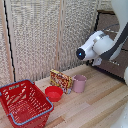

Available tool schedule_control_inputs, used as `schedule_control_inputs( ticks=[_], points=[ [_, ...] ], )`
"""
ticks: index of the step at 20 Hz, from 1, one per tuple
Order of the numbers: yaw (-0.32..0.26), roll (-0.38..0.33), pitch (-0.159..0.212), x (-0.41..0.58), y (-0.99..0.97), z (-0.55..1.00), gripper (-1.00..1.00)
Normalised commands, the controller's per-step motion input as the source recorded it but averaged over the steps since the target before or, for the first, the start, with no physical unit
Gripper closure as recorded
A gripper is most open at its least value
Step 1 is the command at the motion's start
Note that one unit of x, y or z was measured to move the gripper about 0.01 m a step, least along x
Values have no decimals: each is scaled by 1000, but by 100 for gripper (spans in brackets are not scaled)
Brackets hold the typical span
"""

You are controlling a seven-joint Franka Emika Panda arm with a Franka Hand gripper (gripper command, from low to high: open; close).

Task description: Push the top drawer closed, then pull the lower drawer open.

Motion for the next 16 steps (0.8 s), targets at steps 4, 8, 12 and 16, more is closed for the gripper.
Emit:
schedule_control_inputs(
  ticks=[4, 8, 12, 16],
  points=[
    [51, -4, 0, 345, -270, -535, -100],
    [60, -49, -2, 301, -279, -362, -100],
    [59, -53, -20, 225, -317, -290, -100],
    [35, -63, -22, 31, -315, -96, -100]
  ],
)
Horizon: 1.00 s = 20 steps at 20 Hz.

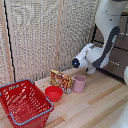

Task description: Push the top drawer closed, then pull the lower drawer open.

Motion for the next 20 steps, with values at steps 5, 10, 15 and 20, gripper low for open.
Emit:
schedule_control_inputs(
  ticks=[5, 10, 15, 20],
  points=[
    [-7, -79, -1, -139, -283, 6, -100],
    [-3, -39, -1, -137, -142, 131, -100],
    [18, 0, 1, -10, -110, 116, 100],
    [60, 0, 24, 0, -225, 132, 100]
  ],
)
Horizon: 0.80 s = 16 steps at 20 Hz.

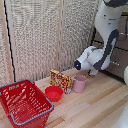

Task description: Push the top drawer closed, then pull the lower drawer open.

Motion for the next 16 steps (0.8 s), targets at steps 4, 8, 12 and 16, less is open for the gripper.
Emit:
schedule_control_inputs(
  ticks=[4, 8, 12, 16],
  points=[
    [102, 3, 32, 0, -271, 214, 100],
    [130, 8, 5, 4, -236, 269, 100],
    [44, 15, 0, 26, -4, 90, 100],
    [26, 69, 0, -32, 389, 43, 100]
  ],
)
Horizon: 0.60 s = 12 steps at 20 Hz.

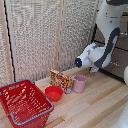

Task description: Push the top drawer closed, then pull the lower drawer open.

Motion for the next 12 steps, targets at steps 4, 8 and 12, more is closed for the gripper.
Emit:
schedule_control_inputs(
  ticks=[4, 8, 12],
  points=[
    [21, 17, 0, -41, 671, 9, 100],
    [13, -1, 0, -44, 784, 3, 100],
    [14, 0, 0, -30, 814, 45, 100]
  ],
)
